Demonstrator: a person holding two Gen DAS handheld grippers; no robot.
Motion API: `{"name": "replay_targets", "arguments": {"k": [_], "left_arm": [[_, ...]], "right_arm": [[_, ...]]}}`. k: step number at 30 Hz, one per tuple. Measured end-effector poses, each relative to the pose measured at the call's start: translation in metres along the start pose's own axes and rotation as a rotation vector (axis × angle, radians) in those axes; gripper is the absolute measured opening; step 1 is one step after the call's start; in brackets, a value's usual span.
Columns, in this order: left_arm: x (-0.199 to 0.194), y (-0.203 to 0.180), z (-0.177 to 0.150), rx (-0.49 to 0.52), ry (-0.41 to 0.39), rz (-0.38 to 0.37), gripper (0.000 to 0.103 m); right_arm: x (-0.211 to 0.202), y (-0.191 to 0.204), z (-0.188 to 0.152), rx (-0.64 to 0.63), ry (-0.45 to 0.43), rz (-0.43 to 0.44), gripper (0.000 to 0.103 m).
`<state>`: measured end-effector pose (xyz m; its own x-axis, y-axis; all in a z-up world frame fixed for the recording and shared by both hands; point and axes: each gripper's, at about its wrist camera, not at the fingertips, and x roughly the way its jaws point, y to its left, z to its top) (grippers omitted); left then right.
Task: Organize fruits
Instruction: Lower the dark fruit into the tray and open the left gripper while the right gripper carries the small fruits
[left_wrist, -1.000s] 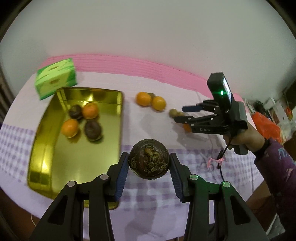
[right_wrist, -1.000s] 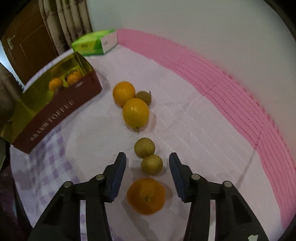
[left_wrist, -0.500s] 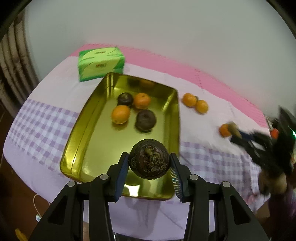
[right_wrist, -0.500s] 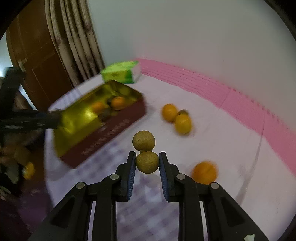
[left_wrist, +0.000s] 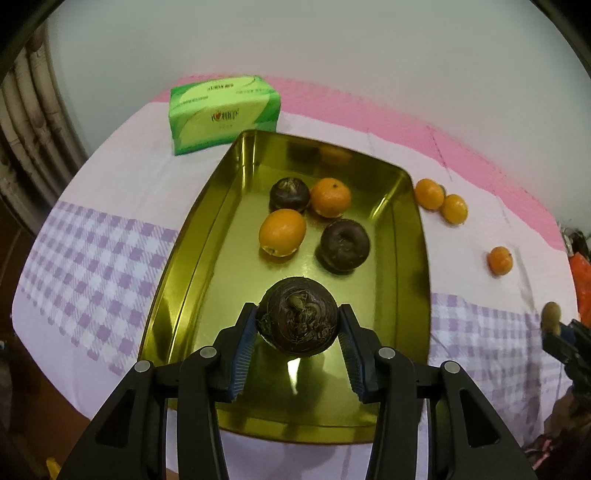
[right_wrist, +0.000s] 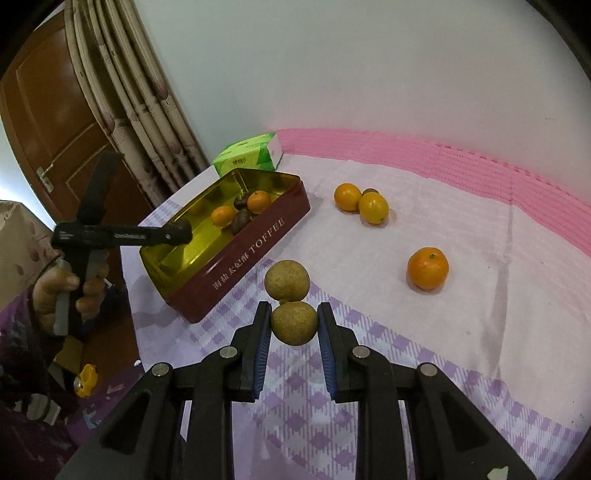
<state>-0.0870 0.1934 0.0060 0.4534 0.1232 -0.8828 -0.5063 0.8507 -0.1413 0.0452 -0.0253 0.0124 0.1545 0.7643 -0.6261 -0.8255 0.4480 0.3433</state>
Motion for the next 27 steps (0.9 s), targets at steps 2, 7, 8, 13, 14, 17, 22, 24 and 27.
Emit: {"name": "replay_targets", "arguments": {"k": [2,7,8,13,14,17,22,24,27], "left_arm": [[0.006,0.002,0.002,0.011,0.004,0.008,0.045],[0.015,0.006,0.005,0.023,0.01,0.044,0.045],[0.018,0.008,0.007,0.022,0.01,0.051,0.045],[0.025,0.013,0.011,0.032,0.009,0.086,0.045],[0.027,0.014,0.012,0.036,0.009,0.092,0.045],[0.034,0.014,0.015,0.053,0.011,0.114,0.045],[0.046,0.015,0.022,0.079,0.017,0.141,0.045],[0.049,0.013,0.024,0.088,0.016,0.151,0.045],[0.054,0.013,0.029,0.088,0.022,0.15,0.045]], "right_arm": [[-0.001,0.001,0.0,0.003,-0.005,0.004,0.023],[0.0,0.007,0.001,-0.005,-0.003,0.008,0.023],[0.001,0.007,0.001,-0.006,-0.002,0.008,0.023],[0.002,0.006,0.0,0.0,0.003,0.007,0.023],[0.002,0.006,0.0,0.001,0.003,0.007,0.023],[0.002,0.005,0.0,0.0,0.004,0.007,0.023],[0.002,0.007,-0.001,-0.001,0.007,0.005,0.023],[0.002,0.007,-0.001,-0.001,0.009,0.005,0.023],[0.002,0.007,-0.001,0.0,0.01,0.007,0.023]]}}
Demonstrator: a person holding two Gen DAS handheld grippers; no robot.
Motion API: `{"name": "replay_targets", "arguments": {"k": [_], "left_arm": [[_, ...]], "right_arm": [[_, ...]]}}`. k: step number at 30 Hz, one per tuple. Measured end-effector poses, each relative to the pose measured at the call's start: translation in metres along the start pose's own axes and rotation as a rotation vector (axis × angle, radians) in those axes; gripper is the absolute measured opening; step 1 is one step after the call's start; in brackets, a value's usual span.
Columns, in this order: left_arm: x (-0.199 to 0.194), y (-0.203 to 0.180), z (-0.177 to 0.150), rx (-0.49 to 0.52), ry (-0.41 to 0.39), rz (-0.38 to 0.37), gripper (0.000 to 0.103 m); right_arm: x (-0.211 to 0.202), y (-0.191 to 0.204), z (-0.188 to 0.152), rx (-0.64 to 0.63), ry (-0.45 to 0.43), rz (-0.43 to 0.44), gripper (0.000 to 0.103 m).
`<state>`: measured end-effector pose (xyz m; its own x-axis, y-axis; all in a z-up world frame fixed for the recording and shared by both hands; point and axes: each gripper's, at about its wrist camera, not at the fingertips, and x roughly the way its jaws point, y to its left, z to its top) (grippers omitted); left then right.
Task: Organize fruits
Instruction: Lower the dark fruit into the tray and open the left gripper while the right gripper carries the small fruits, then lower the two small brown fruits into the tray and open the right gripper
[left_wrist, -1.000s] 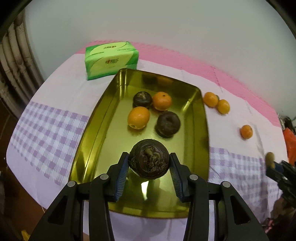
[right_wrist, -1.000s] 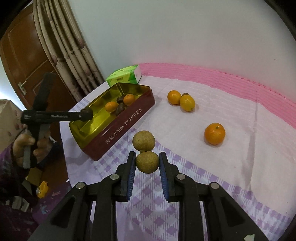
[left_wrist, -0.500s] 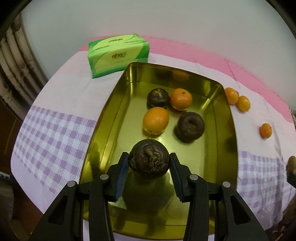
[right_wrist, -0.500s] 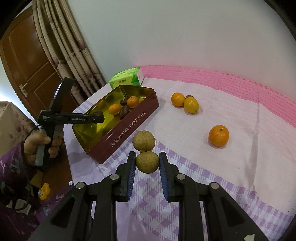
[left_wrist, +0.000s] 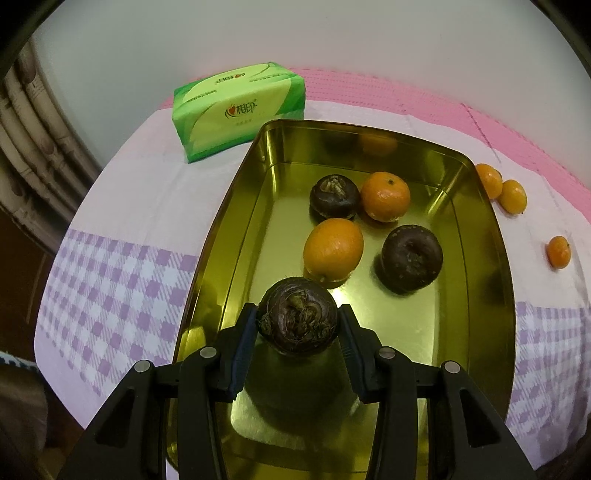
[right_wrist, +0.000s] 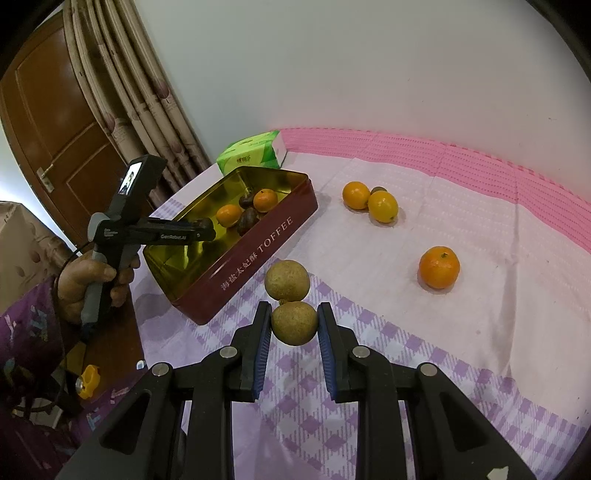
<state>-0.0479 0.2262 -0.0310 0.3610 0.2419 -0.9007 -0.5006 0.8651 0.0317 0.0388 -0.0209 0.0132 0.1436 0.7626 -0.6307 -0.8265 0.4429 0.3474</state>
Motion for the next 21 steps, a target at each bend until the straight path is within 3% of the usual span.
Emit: {"name": "replay_targets", "arguments": {"k": [8,13,18,21], "left_arm": [[-0.01,0.003,0.007,-0.007,-0.044,0.003,0.05],[-0.037,0.012,0.005,-0.083,-0.077,-0.037,0.056],[-0.083,0.014,-0.009,-0.152,-0.134,-0.052,0.074],[-0.105,0.009,-0.025,-0.166,-0.161,0.027,0.081]], "right_arm": [[0.0,0.004,0.0,0.006,0.001,-0.005,0.023],[-0.003,0.01,0.003,0.002,-0.008,0.005,0.023],[-0.006,0.02,0.011,-0.017,-0.022,0.024,0.023],[-0.005,0.03,0.017,-0.039,-0.026,0.038,0.023]]}}
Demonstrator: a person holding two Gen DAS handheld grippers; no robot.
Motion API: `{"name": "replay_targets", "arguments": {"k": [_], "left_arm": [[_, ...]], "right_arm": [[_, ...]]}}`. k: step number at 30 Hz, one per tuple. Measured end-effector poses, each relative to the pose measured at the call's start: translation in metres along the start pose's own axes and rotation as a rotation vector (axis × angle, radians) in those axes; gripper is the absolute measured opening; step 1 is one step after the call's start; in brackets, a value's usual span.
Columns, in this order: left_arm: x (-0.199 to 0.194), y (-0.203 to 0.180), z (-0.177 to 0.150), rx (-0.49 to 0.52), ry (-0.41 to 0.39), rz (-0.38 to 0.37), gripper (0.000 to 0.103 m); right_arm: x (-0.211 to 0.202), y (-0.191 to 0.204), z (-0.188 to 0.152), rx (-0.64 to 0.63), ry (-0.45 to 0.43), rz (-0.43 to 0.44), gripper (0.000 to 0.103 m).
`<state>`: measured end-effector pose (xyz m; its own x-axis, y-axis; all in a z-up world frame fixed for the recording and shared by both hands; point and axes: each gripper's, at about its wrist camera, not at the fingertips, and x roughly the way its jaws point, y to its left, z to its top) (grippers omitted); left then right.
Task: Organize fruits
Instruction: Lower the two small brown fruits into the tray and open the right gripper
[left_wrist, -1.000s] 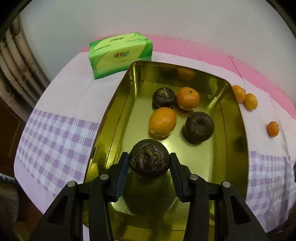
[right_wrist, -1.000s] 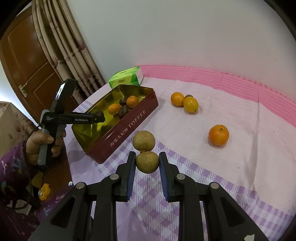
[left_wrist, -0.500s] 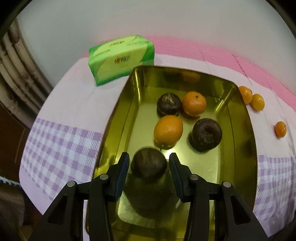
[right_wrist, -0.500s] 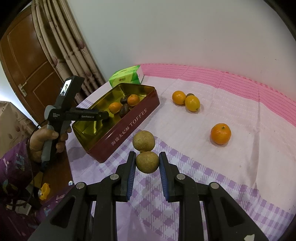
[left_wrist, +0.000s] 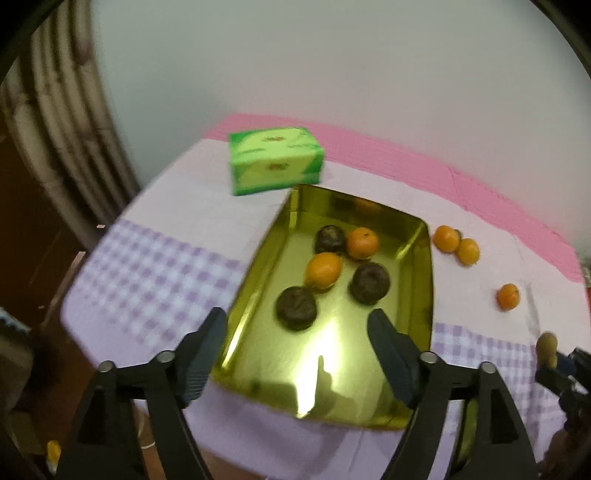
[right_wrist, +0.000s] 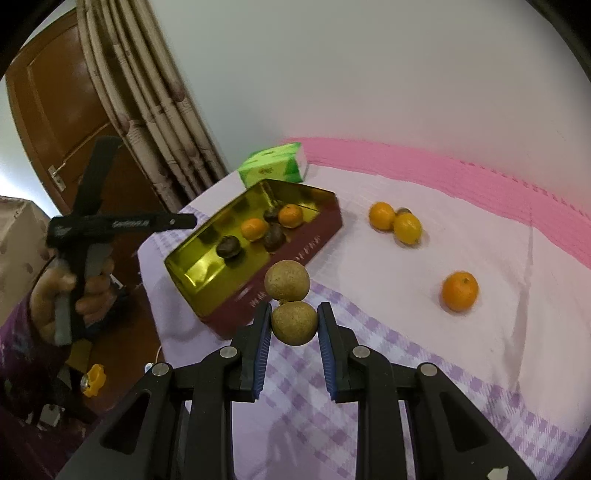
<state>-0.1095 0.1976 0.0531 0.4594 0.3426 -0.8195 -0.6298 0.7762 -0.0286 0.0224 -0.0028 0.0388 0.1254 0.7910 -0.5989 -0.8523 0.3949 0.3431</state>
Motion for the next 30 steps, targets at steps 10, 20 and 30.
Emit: {"name": "replay_targets", "arguments": {"k": [10,20,30], "left_arm": [[-0.044,0.019,-0.044,-0.058,-0.088,0.115,0.081],[-0.036,0.021,-0.048,-0.011,-0.095,0.128,0.082],[-0.03,0.028,-0.046,-0.028,-0.062,0.104,0.084]], "right_arm": [[0.032,0.035,0.031,-0.036,0.023,0.093,0.023],[0.108,0.065,0.06,-0.055,0.13,0.107,0.023],[0.162,0.075,0.065,-0.063,0.213,0.068,0.023]]}}
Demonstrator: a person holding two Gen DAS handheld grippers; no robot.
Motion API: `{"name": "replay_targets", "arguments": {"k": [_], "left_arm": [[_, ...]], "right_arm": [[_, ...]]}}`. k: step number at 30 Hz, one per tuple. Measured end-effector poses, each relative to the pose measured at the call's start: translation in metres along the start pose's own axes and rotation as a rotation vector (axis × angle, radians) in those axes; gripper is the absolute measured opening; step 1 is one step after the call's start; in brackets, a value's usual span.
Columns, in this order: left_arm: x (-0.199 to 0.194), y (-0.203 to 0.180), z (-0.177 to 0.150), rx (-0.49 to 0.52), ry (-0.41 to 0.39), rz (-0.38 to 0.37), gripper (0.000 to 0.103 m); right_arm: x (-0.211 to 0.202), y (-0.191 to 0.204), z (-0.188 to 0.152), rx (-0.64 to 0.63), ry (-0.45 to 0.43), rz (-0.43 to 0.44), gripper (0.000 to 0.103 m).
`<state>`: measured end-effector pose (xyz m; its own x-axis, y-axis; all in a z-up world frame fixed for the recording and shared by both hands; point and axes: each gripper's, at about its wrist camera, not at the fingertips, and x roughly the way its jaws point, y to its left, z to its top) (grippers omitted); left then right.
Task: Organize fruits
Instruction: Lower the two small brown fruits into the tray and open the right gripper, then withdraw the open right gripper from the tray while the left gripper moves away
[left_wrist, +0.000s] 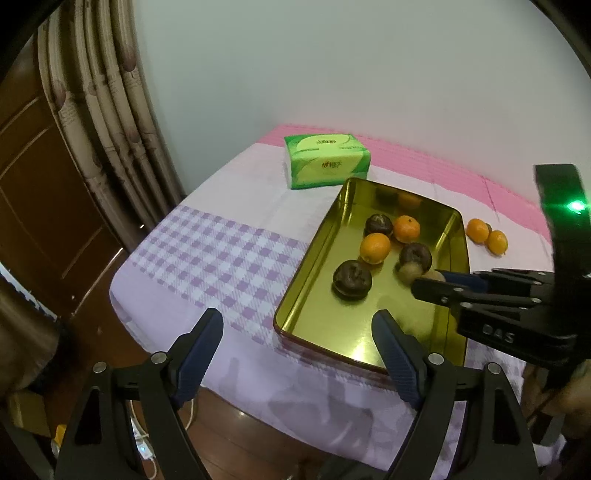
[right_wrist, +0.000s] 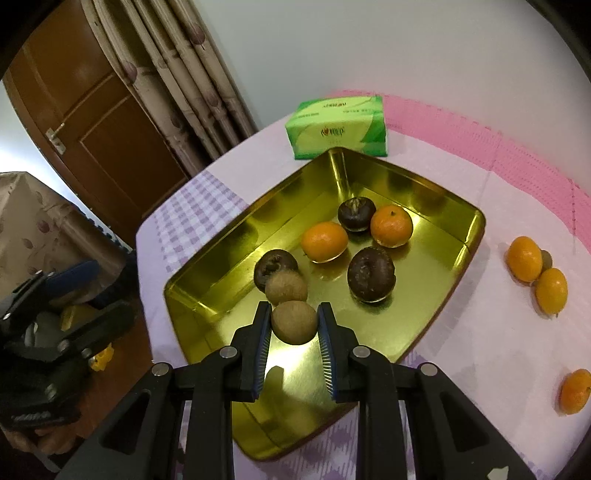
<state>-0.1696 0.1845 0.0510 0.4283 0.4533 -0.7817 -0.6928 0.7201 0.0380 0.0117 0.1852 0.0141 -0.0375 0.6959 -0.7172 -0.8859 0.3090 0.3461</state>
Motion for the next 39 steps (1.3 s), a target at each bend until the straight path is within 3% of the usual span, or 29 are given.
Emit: {"name": "replay_targets", "arguments": {"k": [19,39], "left_arm": [[0.009,-0.006,-0.003,0.039,0.044,0.0,0.086],[0.012,-0.012,-0.006,0.073,0.058,0.011,0.087]], "right_arm": [[0.027,-0.003,0.011,0.009,0.04,-0.031,0.026],[-0.007,-0.006,0.004,0.057,-0.07,0.009,0.039]]}}
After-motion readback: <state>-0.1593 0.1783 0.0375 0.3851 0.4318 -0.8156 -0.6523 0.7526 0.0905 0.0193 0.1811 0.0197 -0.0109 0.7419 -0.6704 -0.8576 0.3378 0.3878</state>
